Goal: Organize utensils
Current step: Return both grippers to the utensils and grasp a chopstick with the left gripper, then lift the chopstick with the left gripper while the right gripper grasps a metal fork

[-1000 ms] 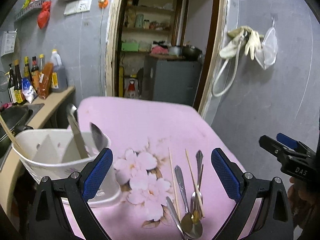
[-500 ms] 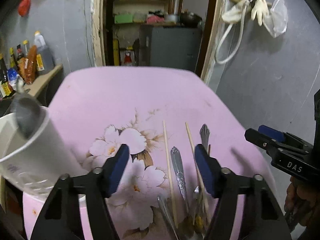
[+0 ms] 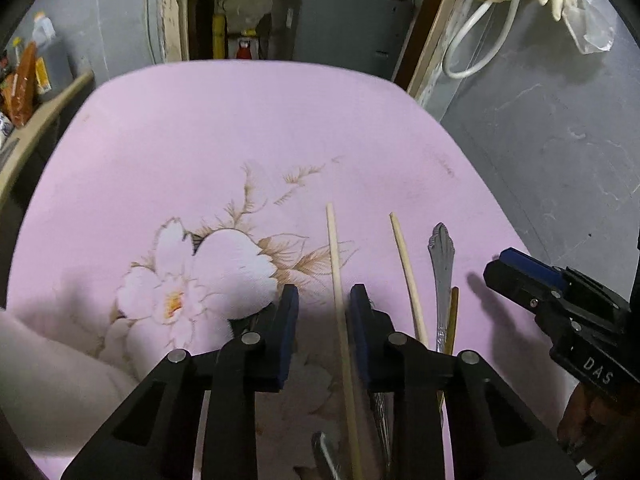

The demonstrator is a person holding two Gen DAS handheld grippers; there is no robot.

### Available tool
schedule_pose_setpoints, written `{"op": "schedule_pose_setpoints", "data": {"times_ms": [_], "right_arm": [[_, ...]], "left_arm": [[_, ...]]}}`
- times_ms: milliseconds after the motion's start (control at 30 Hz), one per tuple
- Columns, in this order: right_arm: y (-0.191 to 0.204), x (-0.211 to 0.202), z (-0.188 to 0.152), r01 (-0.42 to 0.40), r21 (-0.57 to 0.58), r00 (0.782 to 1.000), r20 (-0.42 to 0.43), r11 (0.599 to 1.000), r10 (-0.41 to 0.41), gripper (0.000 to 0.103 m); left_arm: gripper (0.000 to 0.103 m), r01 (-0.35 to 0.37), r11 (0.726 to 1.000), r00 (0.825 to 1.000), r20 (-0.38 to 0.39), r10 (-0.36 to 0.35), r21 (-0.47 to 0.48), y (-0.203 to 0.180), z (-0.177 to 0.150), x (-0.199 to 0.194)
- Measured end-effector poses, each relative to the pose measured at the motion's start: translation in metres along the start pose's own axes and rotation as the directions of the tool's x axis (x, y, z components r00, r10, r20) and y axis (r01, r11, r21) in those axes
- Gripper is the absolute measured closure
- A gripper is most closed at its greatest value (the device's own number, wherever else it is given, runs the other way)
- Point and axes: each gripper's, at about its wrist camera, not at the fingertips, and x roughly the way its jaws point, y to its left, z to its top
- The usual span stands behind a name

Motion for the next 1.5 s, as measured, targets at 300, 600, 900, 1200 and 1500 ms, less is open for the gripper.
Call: {"op": "schedule_pose_setpoints", "data": {"times_ms": [300, 600, 900, 1200, 1500], "right_arm": [[0.005, 0.017, 0.007, -0.005, -0.007, 0.999, -0.036, 1.0, 0.005, 0.075], [0.013, 0.03, 0.01, -0.013, -0.026, 0.997, -0.078, 1.0, 0.011, 0.074], [0.036, 0.051, 0.016, 0.091, -0.119, 0.984, -0.144, 0.989, -0.108, 0.072], [0.047, 0.043, 0.005, 0.001, -0.167, 0.989, -0.144, 0.986, -0.026, 0.083], [0.055, 0.018, -0.025, -0.136, -0.242, 0.974, -0.212, 0.961, 0.084, 0.084]], "left_arm": [[0.083, -0.028, 0.999, 0.999, -0.038, 0.029, 0.019, 0.0, 0.012, 0.017], [0.1, -0.05, 0.997, 0.998, -0.029, 0.048, -0.053, 0.016, 0.004, 0.008], [0.1, -0.059, 0.987, 0.998, -0.033, 0.055, -0.151, 0.015, -0.025, -0.021], [0.1, -0.039, 0.981, 0.998, -0.052, 0.03, -0.193, 0.009, -0.043, -0.038], [0.1, -0.043, 0.967, 0.999, -0.034, 0.036, -0.253, 0.021, -0.071, -0.069]]}}
